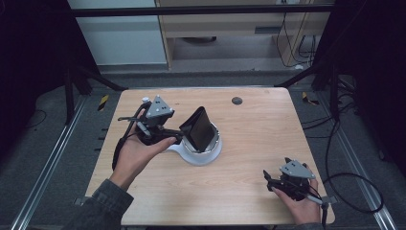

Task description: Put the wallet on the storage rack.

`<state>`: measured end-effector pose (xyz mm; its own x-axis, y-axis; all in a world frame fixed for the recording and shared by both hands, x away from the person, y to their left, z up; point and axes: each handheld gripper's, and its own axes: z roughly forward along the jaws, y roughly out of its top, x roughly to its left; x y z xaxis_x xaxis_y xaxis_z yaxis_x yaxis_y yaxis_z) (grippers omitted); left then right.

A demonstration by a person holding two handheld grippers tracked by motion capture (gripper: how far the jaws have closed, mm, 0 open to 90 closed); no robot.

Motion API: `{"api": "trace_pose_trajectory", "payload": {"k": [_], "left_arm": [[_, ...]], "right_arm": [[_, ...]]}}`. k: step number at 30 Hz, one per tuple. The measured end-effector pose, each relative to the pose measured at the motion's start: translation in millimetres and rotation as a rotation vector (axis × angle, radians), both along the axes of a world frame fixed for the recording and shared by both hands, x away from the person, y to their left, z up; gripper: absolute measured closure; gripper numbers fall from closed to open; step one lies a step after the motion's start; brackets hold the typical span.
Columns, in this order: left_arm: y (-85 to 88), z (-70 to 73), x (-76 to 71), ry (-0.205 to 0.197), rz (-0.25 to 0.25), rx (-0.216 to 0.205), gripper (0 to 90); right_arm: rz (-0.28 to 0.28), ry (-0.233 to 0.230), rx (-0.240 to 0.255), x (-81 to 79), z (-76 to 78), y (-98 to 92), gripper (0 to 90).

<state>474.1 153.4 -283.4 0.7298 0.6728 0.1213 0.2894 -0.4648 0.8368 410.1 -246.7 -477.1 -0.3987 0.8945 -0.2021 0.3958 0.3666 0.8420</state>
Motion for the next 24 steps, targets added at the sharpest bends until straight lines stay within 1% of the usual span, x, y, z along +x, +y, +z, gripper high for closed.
{"api": "trace_pose_trajectory", "payload": {"k": [1, 2, 3, 4, 5, 6, 8, 9, 10, 11, 13, 14, 16, 17, 18, 21, 22, 23, 24], "left_arm": [[3.3, -0.6, -6.5, 0.006, -0.005, -0.001, 15.9], [3.3, -0.6, -6.5, 0.006, -0.005, -0.001, 14.0], [5.2, -1.3, -10.3, 0.009, -0.010, -0.005, 12.1], [8.2, -2.0, -15.0, 0.007, -0.013, -0.004, 11.7], [8.2, -2.0, -15.0, 0.007, -0.013, -0.004, 11.5], [11.0, -3.1, -19.4, 0.001, -0.015, -0.005, 11.5], [18.1, -9.5, -28.4, 0.012, -0.030, -0.010, 8.9], [20.3, -12.3, -31.2, 0.015, -0.029, -0.009, 8.5], [20.3, -12.3, -31.2, 0.015, -0.029, -0.009, 8.5], [24.5, -18.5, -36.0, 0.015, -0.031, 0.002, 8.4], [28.0, -24.0, -38.8, 0.022, -0.030, -0.012, 8.0], [28.0, -24.0, -38.8, 0.022, -0.030, -0.012, 7.9], [31.7, -30.5, -40.3, 0.037, -0.031, -0.019, 7.4], [33.8, -36.2, -41.9, 0.043, -0.035, -0.009, 7.0], [33.8, -36.2, -41.9, 0.043, -0.035, -0.009, 6.6], [37.1, -45.5, -44.3, 0.053, -0.038, 0.001, 6.0], [38.3, -49.2, -45.2, 0.057, -0.038, -0.002, 5.6], [40.3, -57.5, -46.3, 0.068, -0.039, 0.009, 5.4], [41.1, -60.8, -46.8, 0.072, -0.039, 0.013, 5.1]], "right_arm": [[0.002, 0.001, -0.004, 0.2, -0.4, 0.3, 12.3], [0.002, 0.001, -0.004, 0.2, -0.4, 0.3, 12.3], [0.005, 0.005, -0.007, 0.4, -0.9, 0.9, 11.9], [0.006, 0.005, -0.007, 0.3, -1.0, 1.1, 11.9], [0.005, 0.007, -0.006, 0.1, -1.2, 1.3, 11.7], [0.005, 0.007, -0.006, 0.1, -1.2, 1.3, 11.7], [0.008, 0.010, -0.007, 0.3, -1.8, 1.9, 11.4], [0.008, 0.011, -0.010, 0.6, -2.0, 1.8, 11.3], [0.007, 0.016, -0.009, 0.8, -2.3, 2.1, 11.2], [0.008, 0.016, -0.012, 1.1, -2.5, 2.2, 11.1], [0.011, 0.021, -0.014, 1.1, -2.9, 3.0, 10.7], [0.011, 0.021, -0.014, 1.1, -2.9, 3.0, 10.7], [0.014, 0.024, -0.011, 1.2, -3.4, 3.8, 10.1], [0.014, 0.027, -0.016, 1.1, -3.7, 4.4, 9.5], [0.014, 0.027, -0.016, 1.1, -3.7, 4.4, 9.5], [0.017, 0.032, -0.018, 1.5, -4.4, 4.6, 8.3], [0.016, 0.044, -0.013, 1.7, -4.7, 4.7, 6.8], [0.018, 0.045, -0.013, 2.2, -5.3, 5.0, 6.4], [0.023, 0.047, -0.013, 2.4, -5.6, 5.1, 5.9]]}}
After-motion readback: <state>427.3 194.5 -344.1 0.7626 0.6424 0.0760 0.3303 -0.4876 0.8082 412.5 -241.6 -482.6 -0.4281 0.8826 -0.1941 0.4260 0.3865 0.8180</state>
